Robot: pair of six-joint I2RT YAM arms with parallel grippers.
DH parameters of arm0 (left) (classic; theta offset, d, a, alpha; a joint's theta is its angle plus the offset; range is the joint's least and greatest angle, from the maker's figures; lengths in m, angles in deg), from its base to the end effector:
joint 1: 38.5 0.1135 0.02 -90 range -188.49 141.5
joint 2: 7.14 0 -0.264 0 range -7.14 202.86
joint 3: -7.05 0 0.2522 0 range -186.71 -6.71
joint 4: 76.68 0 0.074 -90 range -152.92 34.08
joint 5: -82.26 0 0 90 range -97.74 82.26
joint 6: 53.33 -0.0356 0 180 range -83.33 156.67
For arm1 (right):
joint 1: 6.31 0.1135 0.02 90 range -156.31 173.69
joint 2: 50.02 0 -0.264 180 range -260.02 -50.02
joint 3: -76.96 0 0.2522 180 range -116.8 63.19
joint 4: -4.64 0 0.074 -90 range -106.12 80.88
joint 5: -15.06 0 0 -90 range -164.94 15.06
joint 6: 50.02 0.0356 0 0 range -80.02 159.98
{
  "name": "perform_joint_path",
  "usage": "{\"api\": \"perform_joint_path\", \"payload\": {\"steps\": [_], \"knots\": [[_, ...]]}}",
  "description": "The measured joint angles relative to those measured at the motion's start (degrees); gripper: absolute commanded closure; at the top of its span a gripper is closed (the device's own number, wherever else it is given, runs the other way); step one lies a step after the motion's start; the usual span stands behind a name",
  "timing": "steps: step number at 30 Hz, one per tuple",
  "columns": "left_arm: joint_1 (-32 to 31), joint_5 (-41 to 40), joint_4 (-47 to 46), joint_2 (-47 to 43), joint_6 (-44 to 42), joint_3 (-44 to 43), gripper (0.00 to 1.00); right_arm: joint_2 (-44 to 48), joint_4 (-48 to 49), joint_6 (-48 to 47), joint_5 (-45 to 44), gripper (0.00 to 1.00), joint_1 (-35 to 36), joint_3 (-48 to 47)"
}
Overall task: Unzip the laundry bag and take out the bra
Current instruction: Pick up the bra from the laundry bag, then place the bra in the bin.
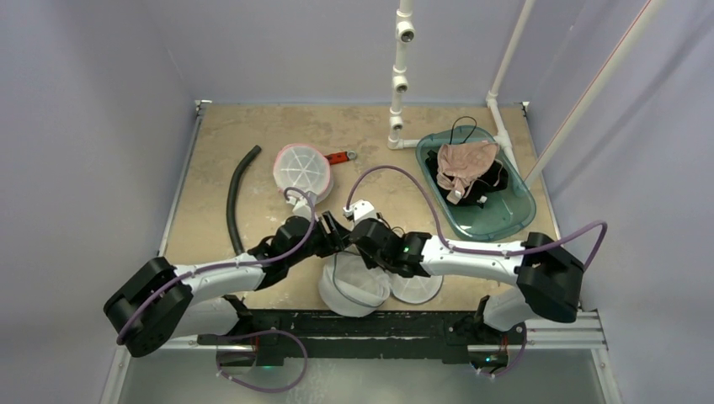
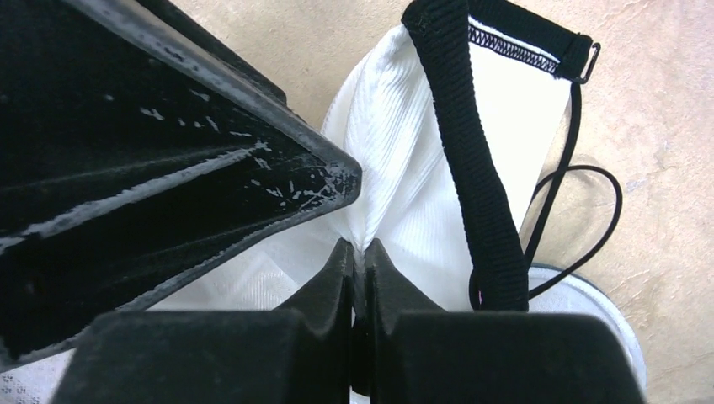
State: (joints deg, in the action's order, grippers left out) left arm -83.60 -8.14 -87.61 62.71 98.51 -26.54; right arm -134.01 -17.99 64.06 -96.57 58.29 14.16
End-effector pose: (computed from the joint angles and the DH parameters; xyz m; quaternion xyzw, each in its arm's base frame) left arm 0.1636 -0.1638 0.1653 -0.1248 0.8357 -0.4280 0.3207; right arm 0.1426 0.2697 0.2107 -0.2438 0.8731 0.1458 0.3961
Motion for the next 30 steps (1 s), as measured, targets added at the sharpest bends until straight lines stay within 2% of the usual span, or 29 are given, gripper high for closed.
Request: {"api": "perform_joint_path", "payload": {"steps": [6, 12, 19, 24, 30], "knots": [[0.00, -0.94, 4.11, -3.13, -1.44, -2.12, 0.45, 3.26, -2.05, 0.09, -1.44, 1.00, 0.00, 0.02], [0.04, -2.78, 11.82, -8.94, -4.35, -8.39, 0.44, 11.41, -7.69, 0.04, -1.68, 1.00, 0.00, -1.01], [0.09, -4.98, 18.95, -15.21, -7.28, -16.61, 0.42, 18.18, -16.55, -0.11, -4.44, 1.00, 0.00, -9.94], [0.09, -6.78, 23.80, -18.84, -9.03, -20.70, 0.42, 19.54, -23.04, -0.24, -10.99, 1.00, 0.00, -18.29], [0.09, -10.91, 28.89, -23.93, -10.73, -22.08, 0.42, 15.74, -33.33, 0.59, -26.93, 1.00, -0.44, -29.70]]}}
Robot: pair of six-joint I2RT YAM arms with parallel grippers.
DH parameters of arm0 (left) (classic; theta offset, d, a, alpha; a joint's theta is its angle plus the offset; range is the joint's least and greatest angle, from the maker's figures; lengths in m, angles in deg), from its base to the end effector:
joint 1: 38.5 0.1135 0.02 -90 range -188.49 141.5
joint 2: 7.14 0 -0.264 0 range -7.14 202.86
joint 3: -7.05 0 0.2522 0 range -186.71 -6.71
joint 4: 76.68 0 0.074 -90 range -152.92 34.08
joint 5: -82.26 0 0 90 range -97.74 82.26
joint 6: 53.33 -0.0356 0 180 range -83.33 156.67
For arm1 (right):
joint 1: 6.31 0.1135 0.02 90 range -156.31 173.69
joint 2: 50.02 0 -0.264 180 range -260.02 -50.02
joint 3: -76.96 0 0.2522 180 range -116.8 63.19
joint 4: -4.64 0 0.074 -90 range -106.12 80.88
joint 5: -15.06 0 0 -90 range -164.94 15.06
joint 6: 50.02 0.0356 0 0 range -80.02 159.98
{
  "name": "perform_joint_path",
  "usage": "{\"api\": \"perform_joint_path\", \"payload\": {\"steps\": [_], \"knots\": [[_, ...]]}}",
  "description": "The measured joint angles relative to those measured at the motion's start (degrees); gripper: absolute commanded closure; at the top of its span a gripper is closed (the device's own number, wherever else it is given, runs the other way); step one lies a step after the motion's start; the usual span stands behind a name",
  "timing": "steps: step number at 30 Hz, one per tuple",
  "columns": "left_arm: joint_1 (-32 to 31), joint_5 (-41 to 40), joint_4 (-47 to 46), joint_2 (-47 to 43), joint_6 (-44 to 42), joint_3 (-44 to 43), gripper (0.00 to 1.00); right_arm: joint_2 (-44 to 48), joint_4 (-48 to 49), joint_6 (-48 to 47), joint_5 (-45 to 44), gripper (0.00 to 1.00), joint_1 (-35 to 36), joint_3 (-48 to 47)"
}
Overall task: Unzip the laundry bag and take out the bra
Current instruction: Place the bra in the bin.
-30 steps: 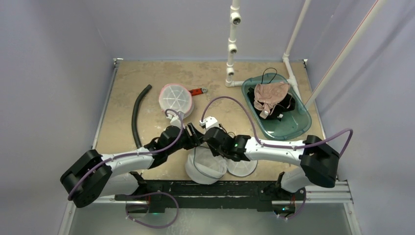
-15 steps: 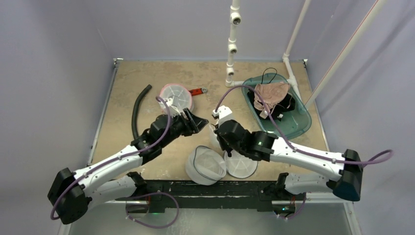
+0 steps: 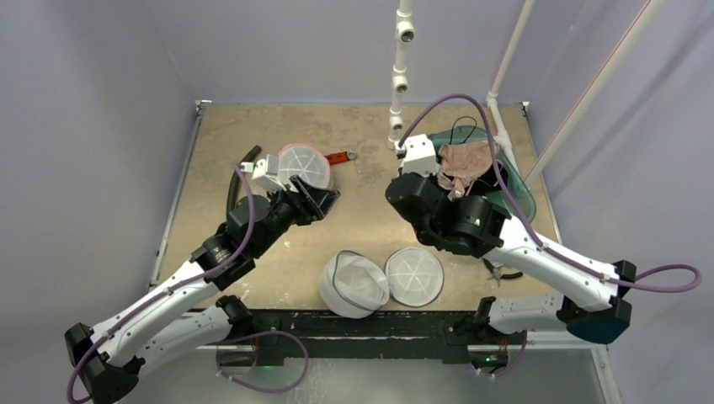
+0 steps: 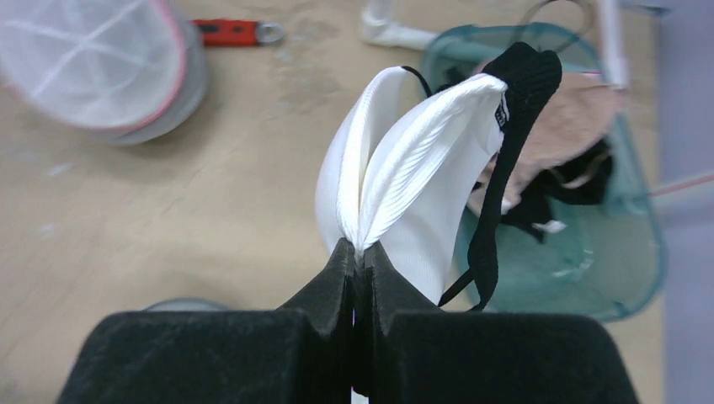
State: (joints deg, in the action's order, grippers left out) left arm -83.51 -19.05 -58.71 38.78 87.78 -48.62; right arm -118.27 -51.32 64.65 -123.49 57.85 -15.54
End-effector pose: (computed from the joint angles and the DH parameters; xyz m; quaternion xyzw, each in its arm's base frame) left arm 0.1412 -0.1313 0.3303 -0.1044 0.7478 -0.4348 0.4908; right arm 0.1265 0.2000 0.4110 -0.0805 0.8170 0.0542 0.5684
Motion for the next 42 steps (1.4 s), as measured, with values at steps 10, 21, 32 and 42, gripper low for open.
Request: {"api": "perform_joint_path", "payload": {"steps": [10, 21, 32, 42], "knots": [[0.00, -5.51, 5.64, -4.42, 0.35, 1.07, 0.44, -11.45, -3.67, -4.31, -16.59, 1.00, -17.88, -4.17], [0.00, -6.47, 3.45, -2.21, 4.02, 10.23, 0.46, -28.24, -4.33, -2.34, -20.90, 1.00, -28.57, -4.96], [0.00, -5.62, -1.25, -1.44, 5.09, 15.02, 0.48, -40.79, -6.34, 2.36, -20.37, 1.00, -34.14, -5.14], [0.00, -3.34, -5.16, 1.07, 5.44, 16.52, 0.48, -34.42, 0.61, -1.68, -13.97, 1.00, -39.82, 2.40]]}}
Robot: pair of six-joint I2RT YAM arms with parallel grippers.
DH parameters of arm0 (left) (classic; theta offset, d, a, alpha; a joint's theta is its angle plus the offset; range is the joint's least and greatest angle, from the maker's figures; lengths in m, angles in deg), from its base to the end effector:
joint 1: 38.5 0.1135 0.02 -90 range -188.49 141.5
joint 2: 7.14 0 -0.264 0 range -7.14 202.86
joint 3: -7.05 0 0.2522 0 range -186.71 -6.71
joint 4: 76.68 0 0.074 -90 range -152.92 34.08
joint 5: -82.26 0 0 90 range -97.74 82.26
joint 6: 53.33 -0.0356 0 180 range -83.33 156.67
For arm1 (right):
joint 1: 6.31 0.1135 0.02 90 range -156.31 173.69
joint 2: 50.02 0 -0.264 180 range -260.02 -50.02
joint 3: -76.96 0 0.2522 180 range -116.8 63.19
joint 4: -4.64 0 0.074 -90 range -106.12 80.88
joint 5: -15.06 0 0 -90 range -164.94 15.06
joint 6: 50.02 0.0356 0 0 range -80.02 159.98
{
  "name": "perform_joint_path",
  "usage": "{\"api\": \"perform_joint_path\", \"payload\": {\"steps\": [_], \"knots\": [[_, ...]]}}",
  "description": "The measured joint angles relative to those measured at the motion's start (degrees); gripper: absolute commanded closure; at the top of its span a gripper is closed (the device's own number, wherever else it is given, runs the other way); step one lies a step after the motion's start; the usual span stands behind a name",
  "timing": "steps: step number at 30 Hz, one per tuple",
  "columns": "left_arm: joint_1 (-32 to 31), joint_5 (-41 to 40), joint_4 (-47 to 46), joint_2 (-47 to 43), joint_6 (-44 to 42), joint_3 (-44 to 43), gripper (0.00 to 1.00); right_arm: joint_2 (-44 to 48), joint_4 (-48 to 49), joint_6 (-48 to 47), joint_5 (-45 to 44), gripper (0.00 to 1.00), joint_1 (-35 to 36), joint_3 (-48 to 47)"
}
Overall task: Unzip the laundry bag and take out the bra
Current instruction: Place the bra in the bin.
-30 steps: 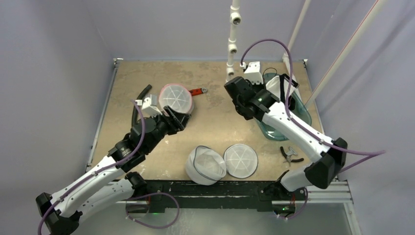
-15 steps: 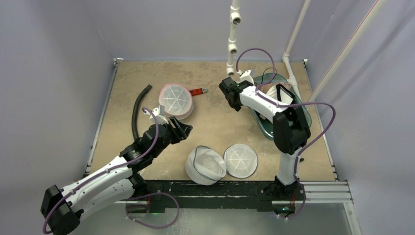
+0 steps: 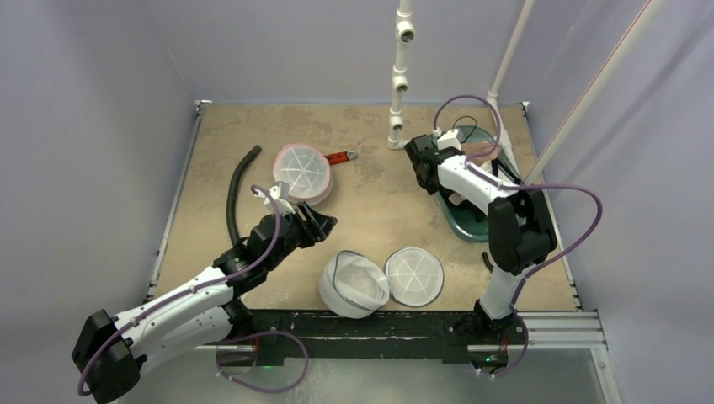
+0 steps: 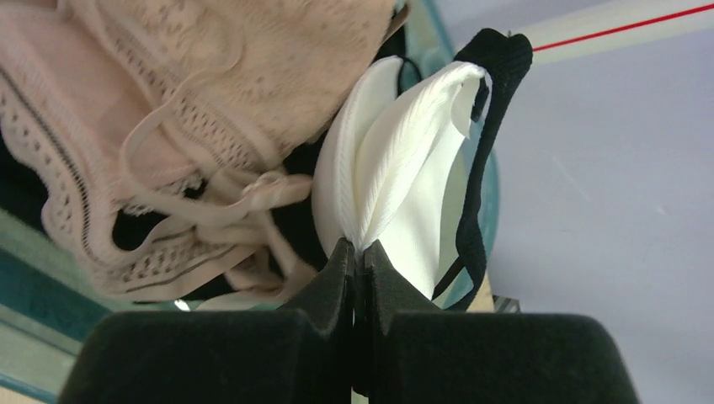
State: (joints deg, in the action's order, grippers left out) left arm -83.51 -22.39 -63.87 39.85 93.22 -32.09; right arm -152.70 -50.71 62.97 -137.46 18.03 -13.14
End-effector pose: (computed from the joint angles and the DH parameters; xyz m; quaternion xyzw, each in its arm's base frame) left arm 0.1416 -0.1289 0.2338 -0.1542 0.8043 -0.3708 0.4380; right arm 0.3393 0.1188 0.2323 0.0894 0.8401 -0.4008 0.3543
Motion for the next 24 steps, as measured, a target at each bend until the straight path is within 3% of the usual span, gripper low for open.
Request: {"api": "perform_joint_path", "payload": {"steps": [3, 5, 12, 16, 19, 24], "knots": [[0.00, 0.31, -0.37, -0.04, 0.04, 0.00, 0.48, -0.02, 1.44, -0.17, 3.34, 1.00, -0.02, 2.51], [0.00, 0.44, -0.55, -0.07, 0.07, 0.00, 0.48, -0.04, 1.64, -0.26, 5.40, 0.91, -0.02, 3.06], [-0.02, 0.87, -1.14, 0.15, 0.44, 0.00, 0.48, 1.53, 2.27, -0.76, 8.96, 0.41, -0.02, 3.15], [-0.04, 0.87, -1.11, 0.22, 0.44, 0.00, 0.48, 6.29, 2.01, -1.40, 10.95, 0.23, 0.02, 3.43], [-0.04, 0.87, -1.09, 0.22, 0.42, 0.00, 0.48, 11.93, 2.12, -2.16, 12.68, 0.17, 0.04, 3.93], [-0.07, 0.90, -0.59, 0.22, 0.04, -0.02, 0.47, 21.99, 1.51, -2.99, 17.55, 0.18, 0.02, 4.02]]}}
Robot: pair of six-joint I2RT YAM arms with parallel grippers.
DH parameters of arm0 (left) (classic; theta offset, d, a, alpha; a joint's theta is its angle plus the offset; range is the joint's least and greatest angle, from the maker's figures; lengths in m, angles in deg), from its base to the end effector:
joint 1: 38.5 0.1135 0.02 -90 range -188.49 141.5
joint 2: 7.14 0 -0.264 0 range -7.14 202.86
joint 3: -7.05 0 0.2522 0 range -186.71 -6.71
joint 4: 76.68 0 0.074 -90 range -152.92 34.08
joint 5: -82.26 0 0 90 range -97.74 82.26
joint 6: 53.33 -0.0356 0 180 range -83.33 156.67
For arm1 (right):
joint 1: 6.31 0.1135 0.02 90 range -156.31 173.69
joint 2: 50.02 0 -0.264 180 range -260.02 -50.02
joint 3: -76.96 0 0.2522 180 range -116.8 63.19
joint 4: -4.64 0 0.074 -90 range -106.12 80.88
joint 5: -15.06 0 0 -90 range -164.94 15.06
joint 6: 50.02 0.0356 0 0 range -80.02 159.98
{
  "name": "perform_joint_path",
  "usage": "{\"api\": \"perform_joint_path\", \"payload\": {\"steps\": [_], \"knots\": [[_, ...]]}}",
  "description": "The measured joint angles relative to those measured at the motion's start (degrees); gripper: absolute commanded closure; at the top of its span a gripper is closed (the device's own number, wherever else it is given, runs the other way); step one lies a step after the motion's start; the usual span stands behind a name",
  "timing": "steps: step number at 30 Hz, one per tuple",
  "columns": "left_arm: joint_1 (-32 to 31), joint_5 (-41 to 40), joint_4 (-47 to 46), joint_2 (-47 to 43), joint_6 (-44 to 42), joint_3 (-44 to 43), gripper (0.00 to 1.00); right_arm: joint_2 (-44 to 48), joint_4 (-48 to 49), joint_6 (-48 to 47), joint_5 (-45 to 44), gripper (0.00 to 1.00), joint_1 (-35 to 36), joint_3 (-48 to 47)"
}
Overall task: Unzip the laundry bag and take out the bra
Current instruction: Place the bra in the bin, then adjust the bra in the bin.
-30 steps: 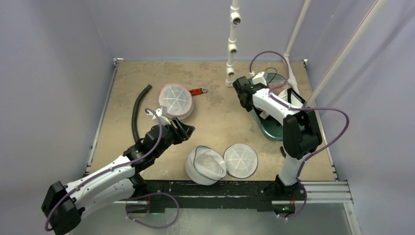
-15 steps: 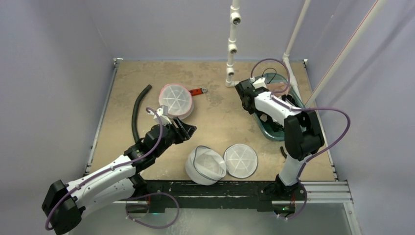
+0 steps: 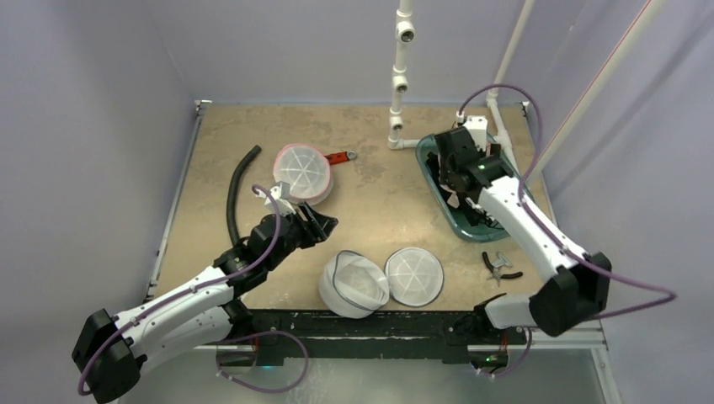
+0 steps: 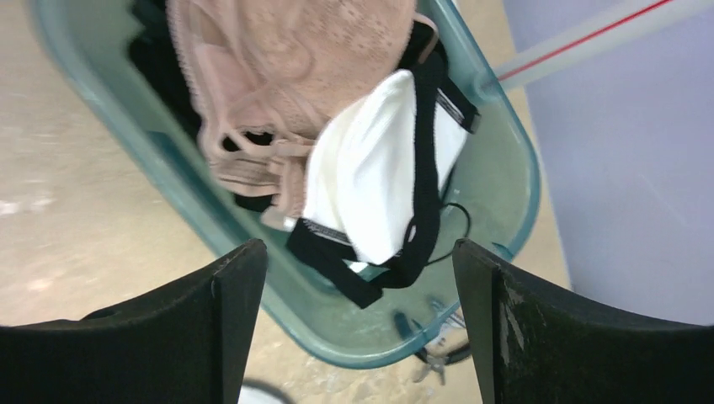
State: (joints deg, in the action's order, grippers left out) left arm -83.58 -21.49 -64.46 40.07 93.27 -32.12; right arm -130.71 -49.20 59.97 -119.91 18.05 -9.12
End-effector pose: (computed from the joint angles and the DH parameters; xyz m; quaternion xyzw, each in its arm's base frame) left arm 0.1417 -0.1302 0.2344 -0.1498 0.8036 -0.3781 0.4346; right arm 0.2784 0.0984 0.3235 0.1026 0.8684 -0.2074 0.4385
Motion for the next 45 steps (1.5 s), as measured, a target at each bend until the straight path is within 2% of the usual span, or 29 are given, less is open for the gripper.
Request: {"api": "perform_joint_path", "payload": {"steps": [3, 5, 8, 10, 15, 21, 26, 30, 39, 42, 45], "knots": [[0.00, 0.04, 0.76, -0.07, -0.20, 0.00, 0.48, 6.21, 1.79, 0.46, 5.95, 0.25, -1.57, 0.17], [0.00, 0.24, 0.96, -0.39, -0.24, 0.00, 0.50, 12.50, 8.46, 1.55, 13.75, 0.31, -5.86, 2.99], [0.00, 1.16, 1.07, -1.31, -0.66, -0.07, 0.51, 22.29, 20.20, 4.92, 24.44, 0.50, -14.84, 11.17], [0.00, 1.70, 1.36, -1.77, -1.05, -0.37, 0.52, 26.64, 26.88, 8.57, 30.80, 0.58, -20.39, 16.72], [-0.04, 1.86, 3.08, -2.23, -2.40, -1.68, 0.53, 28.74, 42.34, 18.43, 41.83, 0.66, -28.52, 28.68], [-0.04, 1.40, 7.39, -2.32, -3.89, -3.13, 0.53, 23.54, 59.76, 31.23, 51.71, 0.68, -36.24, 43.54], [-0.04, -0.26, 10.54, -4.61, -5.16, -3.41, 0.53, 16.15, 71.36, 38.32, 55.12, 0.68, -37.51, 47.41], [-0.04, -1.25, 11.34, -5.40, -5.29, -3.41, 0.53, 10.43, 76.46, 39.93, 56.41, 0.66, -37.51, 47.93], [-0.04, -3.63, 15.32, -6.16, -5.99, -3.63, 0.53, 3.06, 77.66, 37.92, 56.54, 0.57, -37.51, 47.93], [-0.04, -4.76, 17.57, -6.71, -6.78, -4.85, 0.52, 4.33, 76.91, 36.24, 56.46, 0.48, -37.51, 47.82], [-0.04, -5.97, 19.91, -7.21, -7.52, -6.75, 0.48, 9.49, 73.44, 34.69, 56.33, 0.39, -37.31, 46.64]]}}
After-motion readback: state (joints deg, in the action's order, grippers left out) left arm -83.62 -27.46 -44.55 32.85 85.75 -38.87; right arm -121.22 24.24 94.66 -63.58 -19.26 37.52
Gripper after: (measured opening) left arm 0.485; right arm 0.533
